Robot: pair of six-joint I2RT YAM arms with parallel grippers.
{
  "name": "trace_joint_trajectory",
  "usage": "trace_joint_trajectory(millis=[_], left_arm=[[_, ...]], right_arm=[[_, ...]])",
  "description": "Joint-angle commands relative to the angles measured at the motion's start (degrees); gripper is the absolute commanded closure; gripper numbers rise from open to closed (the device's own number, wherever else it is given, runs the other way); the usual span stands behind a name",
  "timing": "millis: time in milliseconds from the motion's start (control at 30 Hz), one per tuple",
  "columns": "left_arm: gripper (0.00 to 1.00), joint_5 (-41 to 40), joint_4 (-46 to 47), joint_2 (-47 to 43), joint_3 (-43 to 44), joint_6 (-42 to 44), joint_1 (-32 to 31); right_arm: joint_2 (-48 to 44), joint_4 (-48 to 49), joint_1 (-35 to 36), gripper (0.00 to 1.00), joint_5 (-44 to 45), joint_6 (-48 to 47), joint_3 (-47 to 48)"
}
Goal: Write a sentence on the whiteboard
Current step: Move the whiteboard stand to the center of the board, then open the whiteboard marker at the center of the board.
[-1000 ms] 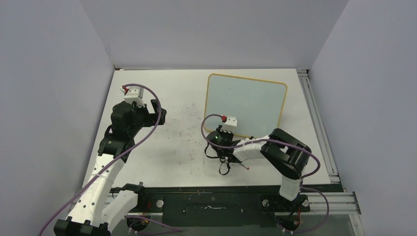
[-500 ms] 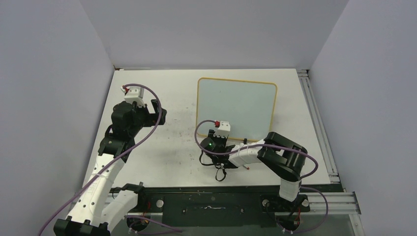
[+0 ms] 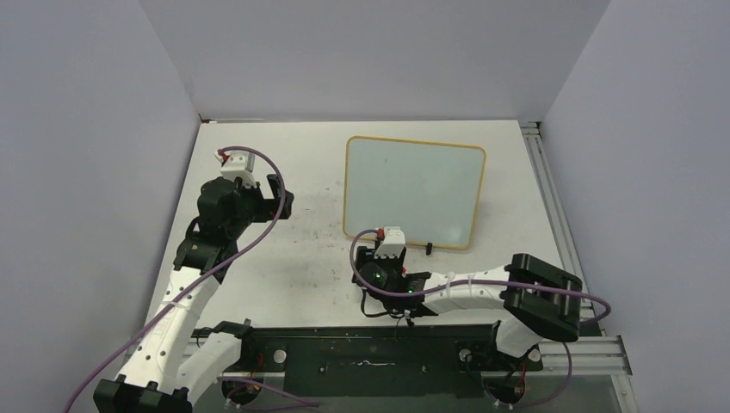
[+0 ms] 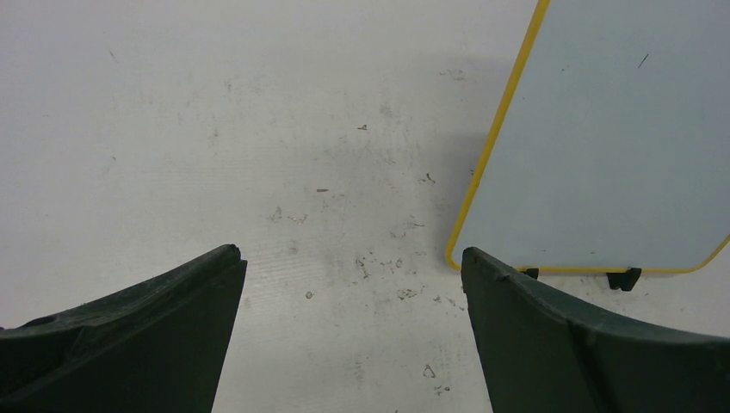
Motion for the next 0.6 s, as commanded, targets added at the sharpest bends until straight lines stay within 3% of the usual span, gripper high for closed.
trace_joint_trajectory(millis=[0, 233, 567], left_arm=[[0.04, 0.32, 1.72, -0.13, 0.38, 0.54, -0.44], [0.04, 0.98, 2.16, -0.66, 0.05, 0.83, -0.99], [0.04, 1.0, 1.91, 0.51, 0.2, 0.92, -1.15]], right_arm=[[-8.27, -6.98, 0.08, 0.35, -2.2, -0.79, -2.23], [-17.78, -26.95, -7.46, 0.36, -14.57, -8.66, -1.04], [-21.07, -31.72, -24.87, 0.33, -30.97, -16.81, -3.27]])
